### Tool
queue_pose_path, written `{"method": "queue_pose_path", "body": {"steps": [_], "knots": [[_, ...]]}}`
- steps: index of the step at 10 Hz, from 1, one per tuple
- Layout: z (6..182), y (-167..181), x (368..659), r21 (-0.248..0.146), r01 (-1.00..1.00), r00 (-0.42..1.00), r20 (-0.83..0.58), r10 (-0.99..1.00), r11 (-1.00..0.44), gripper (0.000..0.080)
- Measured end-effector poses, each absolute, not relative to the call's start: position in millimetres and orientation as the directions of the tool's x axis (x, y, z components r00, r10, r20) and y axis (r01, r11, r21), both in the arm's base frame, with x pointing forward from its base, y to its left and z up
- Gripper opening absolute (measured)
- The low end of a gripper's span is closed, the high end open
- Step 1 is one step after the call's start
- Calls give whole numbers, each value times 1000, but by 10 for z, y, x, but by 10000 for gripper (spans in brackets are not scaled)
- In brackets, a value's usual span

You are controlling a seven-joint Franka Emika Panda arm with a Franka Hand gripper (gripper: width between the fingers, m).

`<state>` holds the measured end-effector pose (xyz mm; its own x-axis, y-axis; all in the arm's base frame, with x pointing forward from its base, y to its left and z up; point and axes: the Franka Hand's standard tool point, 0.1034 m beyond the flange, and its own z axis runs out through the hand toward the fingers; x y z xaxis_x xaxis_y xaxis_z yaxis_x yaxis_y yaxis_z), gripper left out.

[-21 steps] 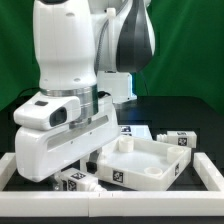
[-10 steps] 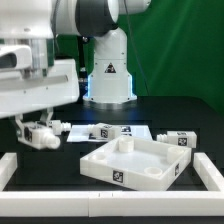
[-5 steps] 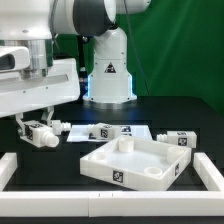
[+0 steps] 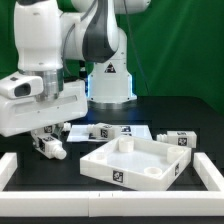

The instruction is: Assemble one leg

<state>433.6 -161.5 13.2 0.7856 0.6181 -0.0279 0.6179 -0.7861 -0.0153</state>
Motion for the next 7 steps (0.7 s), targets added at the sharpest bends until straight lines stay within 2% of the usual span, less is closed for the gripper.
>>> {"method": "queue_pose_path", "body": {"steps": [3, 4, 5, 6, 7], "knots": [[133, -1616, 4338, -15, 618, 786, -28, 618, -786, 284], [139, -1614, 4342, -17, 607, 794, -29, 607, -795, 489], [252, -1591, 4387, -32, 490, 870, -44, 491, -871, 489], [409, -1543, 4462, -11, 402, 915, -29, 403, -915, 612], [519, -1408, 4513, 0, 338, 941, -16, 338, -941, 642]]}}
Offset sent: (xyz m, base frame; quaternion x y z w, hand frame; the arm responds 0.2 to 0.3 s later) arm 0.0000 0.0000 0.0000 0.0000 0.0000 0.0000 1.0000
